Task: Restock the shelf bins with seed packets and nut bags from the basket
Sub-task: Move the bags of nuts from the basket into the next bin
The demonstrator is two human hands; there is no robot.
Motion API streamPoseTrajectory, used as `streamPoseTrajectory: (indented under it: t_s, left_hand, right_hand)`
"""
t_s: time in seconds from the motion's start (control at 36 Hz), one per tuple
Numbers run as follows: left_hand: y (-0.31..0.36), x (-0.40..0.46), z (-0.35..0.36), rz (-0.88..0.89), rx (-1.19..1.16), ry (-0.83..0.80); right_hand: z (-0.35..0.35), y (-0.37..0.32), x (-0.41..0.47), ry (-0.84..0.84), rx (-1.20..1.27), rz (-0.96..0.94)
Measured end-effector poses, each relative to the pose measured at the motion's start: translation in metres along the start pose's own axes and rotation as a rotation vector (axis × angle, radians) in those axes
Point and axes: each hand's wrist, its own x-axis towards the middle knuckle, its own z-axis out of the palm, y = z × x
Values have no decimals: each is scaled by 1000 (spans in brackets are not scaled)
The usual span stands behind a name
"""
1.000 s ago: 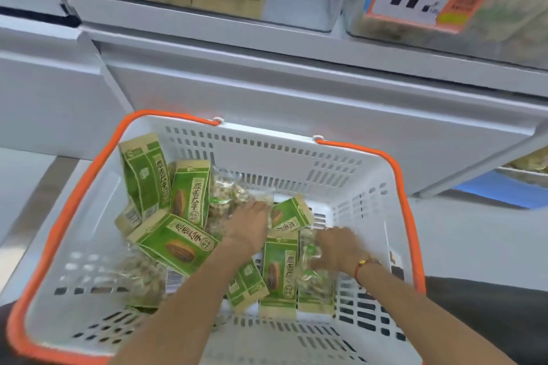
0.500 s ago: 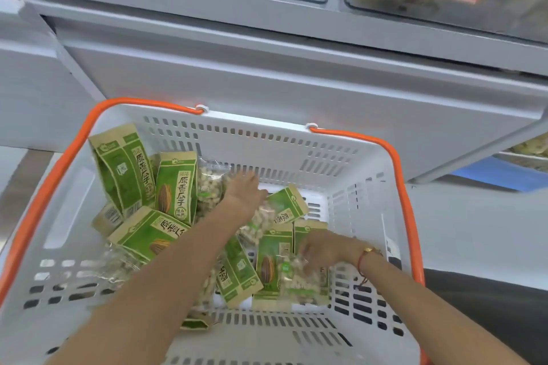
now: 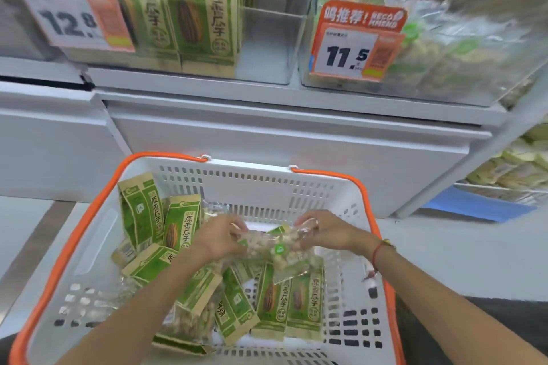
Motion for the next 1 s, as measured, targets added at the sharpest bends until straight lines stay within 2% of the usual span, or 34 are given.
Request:
streamPoseTrajectory:
  t_s: [0.11, 0.28, 0.36, 0.47, 0.61, 0.69, 0.81, 0.89, 0.94, 1.0]
  left_hand:
    - [18, -13, -23, -18, -353, 30]
    - [62, -43, -65, 39, -556, -49]
    - [84, -49, -80, 92, -699, -72]
    - [115, -55, -92, 138, -710, -40]
    - [156, -65, -101, 140, -869, -23]
    - [173, -73, -105, 261, -804, -12]
    - [189, -81, -117, 355, -769, 129]
    - [202, -83, -128, 423, -814, 204]
    - [211, -87, -136, 479, -823, 221]
    - [221, -90, -142, 562, -790, 228]
  right_hand:
    - [-34, -29, -14, 76, -6, -61]
    - [-74, -82, -60, 50, 80, -182]
    - [-88, -99, -71, 93, 106, -203]
    - [-97, -118, -84, 186, 190, -274]
    - [-98, -137, -100, 343, 314, -394]
    - [-98, -150, -110, 438, 357, -499]
    - [-103, -165, -127, 569, 228, -615]
    - [-114, -169, -140, 464, 115, -587]
    - [-122, -168, -143, 347, 130, -570]
    - [-129, -169, -146, 324, 163, -620]
